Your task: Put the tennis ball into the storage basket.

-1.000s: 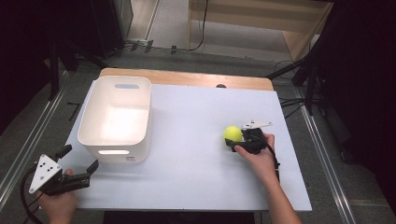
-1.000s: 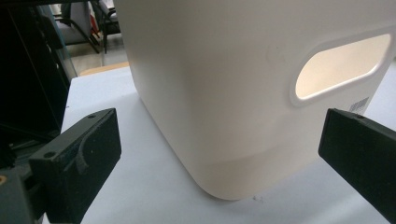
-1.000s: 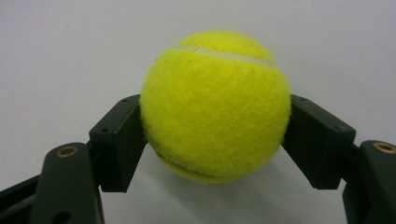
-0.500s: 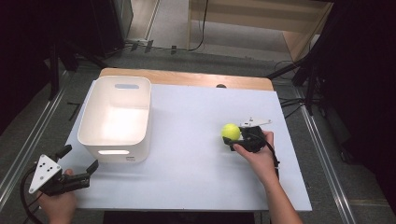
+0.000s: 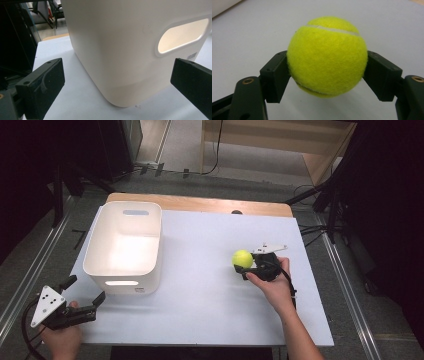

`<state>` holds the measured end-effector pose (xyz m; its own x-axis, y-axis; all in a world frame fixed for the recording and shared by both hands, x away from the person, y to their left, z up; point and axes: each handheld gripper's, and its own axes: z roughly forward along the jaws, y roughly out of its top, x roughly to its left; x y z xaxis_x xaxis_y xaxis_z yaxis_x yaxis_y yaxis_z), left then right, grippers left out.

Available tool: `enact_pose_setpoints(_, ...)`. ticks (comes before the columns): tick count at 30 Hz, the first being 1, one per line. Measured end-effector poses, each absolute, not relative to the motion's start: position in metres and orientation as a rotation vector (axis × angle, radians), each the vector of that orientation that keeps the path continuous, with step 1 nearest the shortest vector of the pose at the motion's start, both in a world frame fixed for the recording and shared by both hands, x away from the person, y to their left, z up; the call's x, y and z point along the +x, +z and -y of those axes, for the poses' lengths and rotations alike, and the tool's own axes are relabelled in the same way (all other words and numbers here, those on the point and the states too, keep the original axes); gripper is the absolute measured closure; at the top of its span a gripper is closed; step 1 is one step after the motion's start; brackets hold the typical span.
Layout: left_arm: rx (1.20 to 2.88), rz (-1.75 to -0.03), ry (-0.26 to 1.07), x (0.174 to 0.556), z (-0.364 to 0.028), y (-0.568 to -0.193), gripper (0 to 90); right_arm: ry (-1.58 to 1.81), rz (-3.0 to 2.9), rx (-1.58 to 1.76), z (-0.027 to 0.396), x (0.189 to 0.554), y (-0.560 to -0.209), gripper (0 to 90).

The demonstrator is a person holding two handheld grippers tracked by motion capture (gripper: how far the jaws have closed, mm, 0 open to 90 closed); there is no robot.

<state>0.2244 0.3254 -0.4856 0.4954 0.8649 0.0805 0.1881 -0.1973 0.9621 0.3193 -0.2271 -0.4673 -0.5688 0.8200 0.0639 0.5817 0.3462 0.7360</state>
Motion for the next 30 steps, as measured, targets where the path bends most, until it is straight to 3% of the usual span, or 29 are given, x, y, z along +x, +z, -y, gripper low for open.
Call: enact_pose_setpoints(30,1.68,-0.905,0.796,0.224,-0.326,-0.486,0.0,1.118,-2.332,1.165,0.2,0.325,-0.451,24.8)
